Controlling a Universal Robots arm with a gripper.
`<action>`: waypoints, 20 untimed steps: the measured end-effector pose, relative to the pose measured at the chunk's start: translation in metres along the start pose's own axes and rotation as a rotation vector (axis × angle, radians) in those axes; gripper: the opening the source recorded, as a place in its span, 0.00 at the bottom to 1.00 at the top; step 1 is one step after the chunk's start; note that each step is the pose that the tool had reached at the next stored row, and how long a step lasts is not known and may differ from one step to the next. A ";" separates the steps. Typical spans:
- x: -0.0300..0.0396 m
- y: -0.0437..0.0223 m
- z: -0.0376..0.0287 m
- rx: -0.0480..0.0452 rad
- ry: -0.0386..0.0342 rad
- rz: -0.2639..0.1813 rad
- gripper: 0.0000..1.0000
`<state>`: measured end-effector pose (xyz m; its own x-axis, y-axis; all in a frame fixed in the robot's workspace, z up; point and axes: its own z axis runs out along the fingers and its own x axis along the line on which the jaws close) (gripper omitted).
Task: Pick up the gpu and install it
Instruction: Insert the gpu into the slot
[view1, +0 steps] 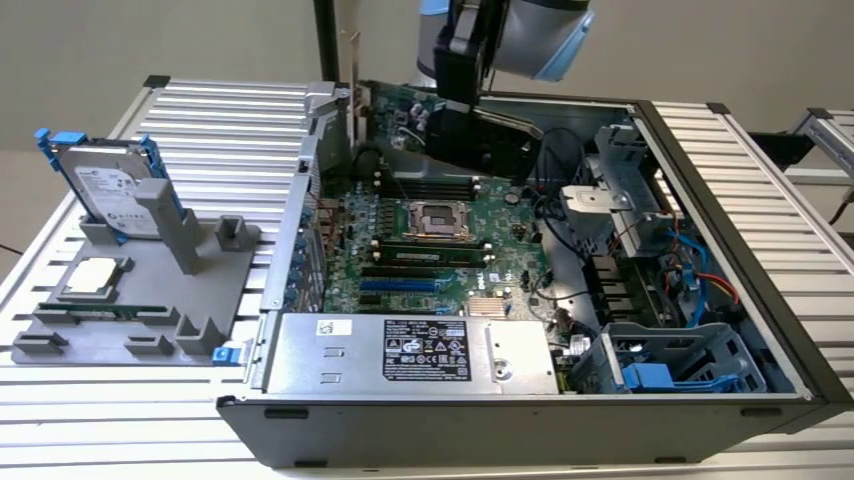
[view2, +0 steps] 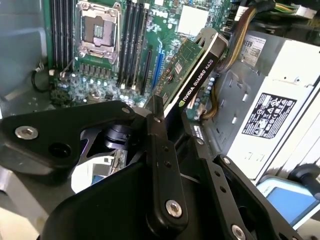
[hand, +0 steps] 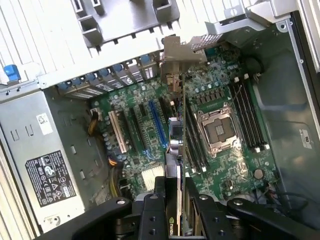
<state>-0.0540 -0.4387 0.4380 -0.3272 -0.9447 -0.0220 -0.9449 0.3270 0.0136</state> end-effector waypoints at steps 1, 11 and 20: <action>0.0000 0.0000 0.0000 -0.0002 0.0001 -0.010 0.00; 0.0000 0.0000 -0.0001 -0.0026 0.0017 -0.116 0.00; 0.0000 0.0000 -0.0001 -0.0045 0.0029 -0.206 0.00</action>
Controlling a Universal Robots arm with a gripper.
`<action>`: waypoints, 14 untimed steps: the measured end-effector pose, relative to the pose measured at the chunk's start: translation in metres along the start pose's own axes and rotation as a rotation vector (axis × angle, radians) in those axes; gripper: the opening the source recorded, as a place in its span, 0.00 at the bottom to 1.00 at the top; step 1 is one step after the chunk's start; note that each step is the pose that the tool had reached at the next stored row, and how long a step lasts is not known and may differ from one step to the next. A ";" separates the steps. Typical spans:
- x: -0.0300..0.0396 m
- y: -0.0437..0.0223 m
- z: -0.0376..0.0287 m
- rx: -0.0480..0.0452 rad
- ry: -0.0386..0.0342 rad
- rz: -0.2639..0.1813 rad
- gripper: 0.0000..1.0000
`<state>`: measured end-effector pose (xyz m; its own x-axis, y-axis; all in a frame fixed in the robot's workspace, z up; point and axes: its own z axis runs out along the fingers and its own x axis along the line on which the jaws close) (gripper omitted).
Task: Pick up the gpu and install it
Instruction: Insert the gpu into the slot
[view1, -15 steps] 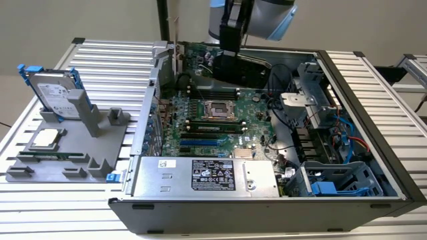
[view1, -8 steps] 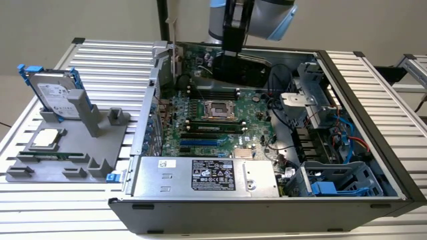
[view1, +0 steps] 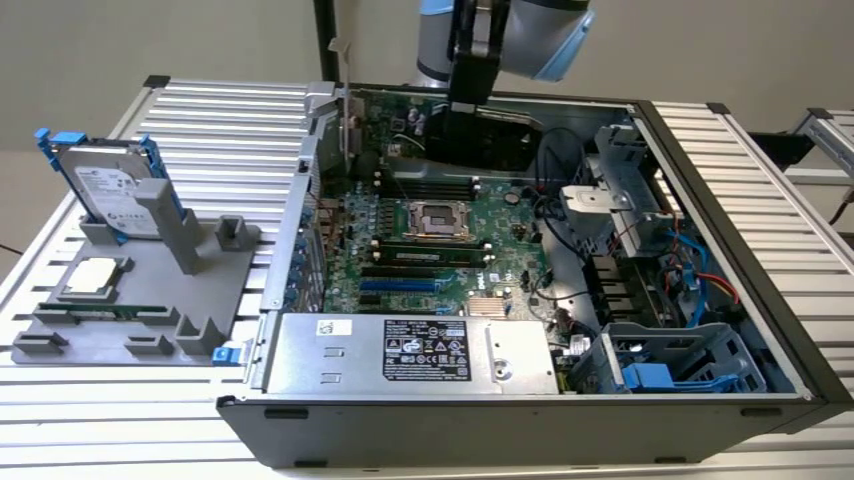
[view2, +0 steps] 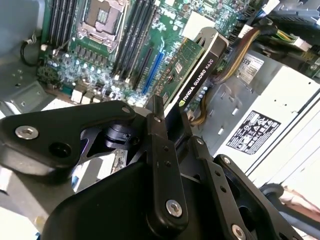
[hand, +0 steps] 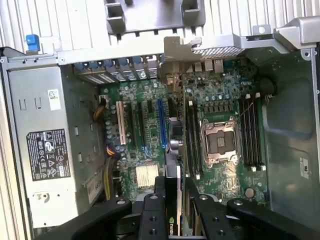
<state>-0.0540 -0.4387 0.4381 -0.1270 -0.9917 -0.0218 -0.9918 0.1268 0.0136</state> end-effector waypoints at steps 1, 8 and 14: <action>0.0000 0.0000 0.0000 -0.0002 0.0001 -0.008 0.00; 0.0000 0.0000 0.0000 -0.0014 0.0008 -0.065 0.00; 0.0000 0.0000 0.0000 -0.0022 0.0013 -0.100 0.00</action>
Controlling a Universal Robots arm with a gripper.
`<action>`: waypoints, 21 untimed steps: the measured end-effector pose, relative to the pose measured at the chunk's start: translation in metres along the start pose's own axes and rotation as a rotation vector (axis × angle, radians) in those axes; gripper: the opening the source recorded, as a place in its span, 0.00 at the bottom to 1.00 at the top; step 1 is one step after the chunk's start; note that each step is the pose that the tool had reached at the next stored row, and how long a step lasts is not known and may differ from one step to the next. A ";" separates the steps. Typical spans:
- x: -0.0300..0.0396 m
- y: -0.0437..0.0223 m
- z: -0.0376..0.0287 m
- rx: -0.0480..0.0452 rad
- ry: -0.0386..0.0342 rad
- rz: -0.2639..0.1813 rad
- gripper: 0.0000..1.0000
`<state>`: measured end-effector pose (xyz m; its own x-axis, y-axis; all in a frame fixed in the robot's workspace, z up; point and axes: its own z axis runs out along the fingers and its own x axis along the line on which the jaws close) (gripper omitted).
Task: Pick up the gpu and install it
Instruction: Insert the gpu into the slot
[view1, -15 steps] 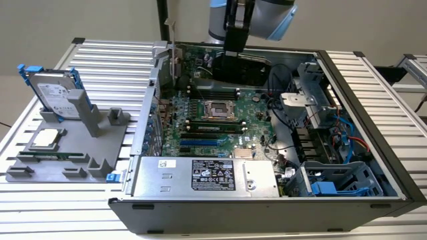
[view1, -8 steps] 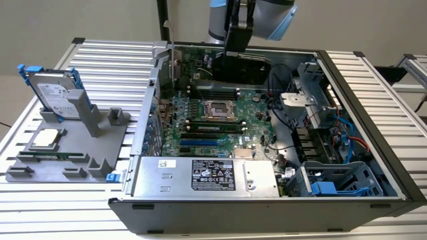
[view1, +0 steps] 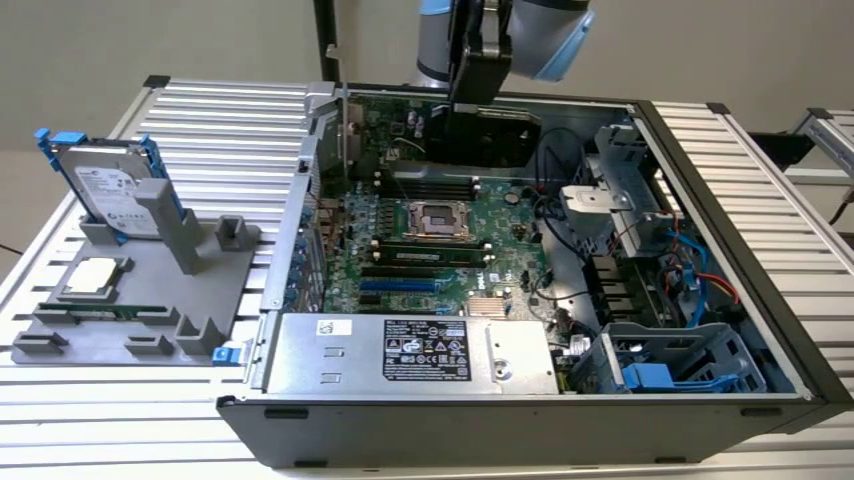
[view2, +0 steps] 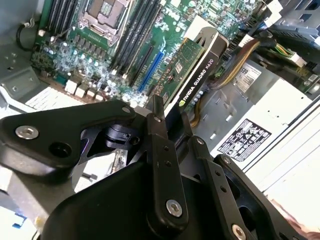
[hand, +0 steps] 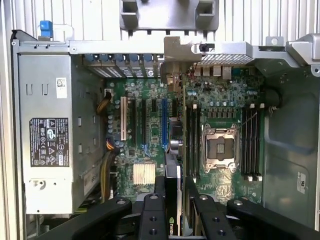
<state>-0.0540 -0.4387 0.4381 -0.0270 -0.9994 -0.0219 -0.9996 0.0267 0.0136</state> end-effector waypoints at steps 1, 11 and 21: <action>0.0000 0.0000 0.0000 0.0000 0.0000 0.000 0.00; -0.0003 0.0000 0.0038 0.0018 0.0048 0.000 0.00; -0.0021 -0.0001 0.0124 0.0070 0.0253 0.000 0.00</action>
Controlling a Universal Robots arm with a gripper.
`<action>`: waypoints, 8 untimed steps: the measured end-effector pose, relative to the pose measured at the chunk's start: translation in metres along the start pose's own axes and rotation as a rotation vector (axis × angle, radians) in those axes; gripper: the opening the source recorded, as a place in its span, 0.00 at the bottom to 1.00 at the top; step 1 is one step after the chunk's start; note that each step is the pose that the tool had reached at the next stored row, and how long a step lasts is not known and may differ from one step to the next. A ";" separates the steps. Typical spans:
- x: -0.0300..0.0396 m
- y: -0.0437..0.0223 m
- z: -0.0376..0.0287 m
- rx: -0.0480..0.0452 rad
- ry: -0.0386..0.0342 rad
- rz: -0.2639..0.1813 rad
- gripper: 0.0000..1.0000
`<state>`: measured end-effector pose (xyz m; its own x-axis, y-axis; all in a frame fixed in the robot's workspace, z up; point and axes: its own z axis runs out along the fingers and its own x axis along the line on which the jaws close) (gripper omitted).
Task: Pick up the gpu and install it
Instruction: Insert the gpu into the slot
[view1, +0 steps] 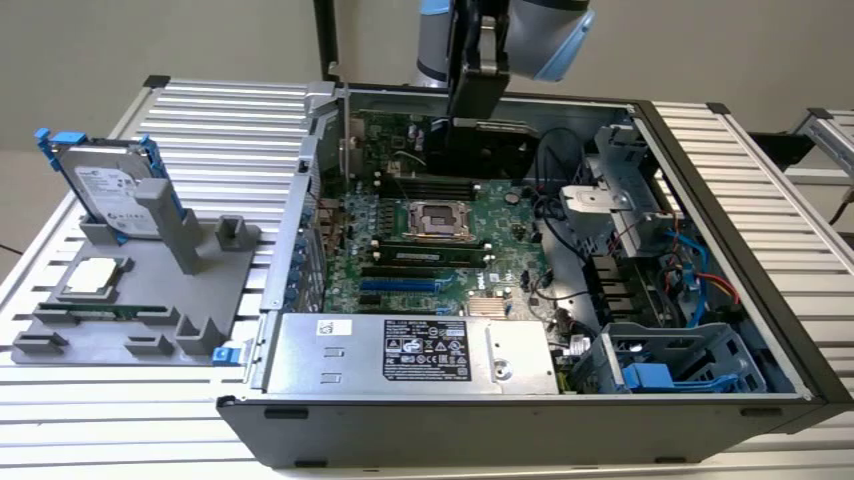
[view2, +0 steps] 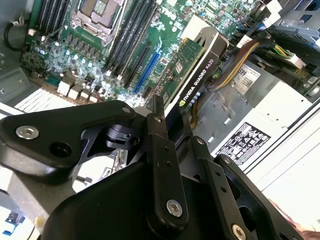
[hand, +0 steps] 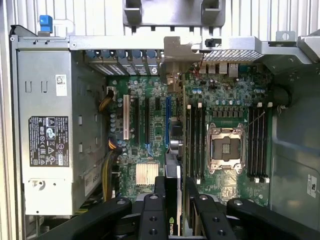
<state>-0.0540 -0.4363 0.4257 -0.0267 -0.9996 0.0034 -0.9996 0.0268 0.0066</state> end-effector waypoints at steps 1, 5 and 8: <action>-0.0001 0.0000 0.0008 0.0003 0.0017 0.000 0.00; -0.0009 0.0000 0.0041 0.0018 0.0100 0.000 0.00; -0.0015 -0.0001 0.0069 0.0035 0.0156 0.000 0.00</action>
<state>-0.0539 -0.4349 0.4188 -0.0266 -0.9995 0.0189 -0.9996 0.0267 0.0032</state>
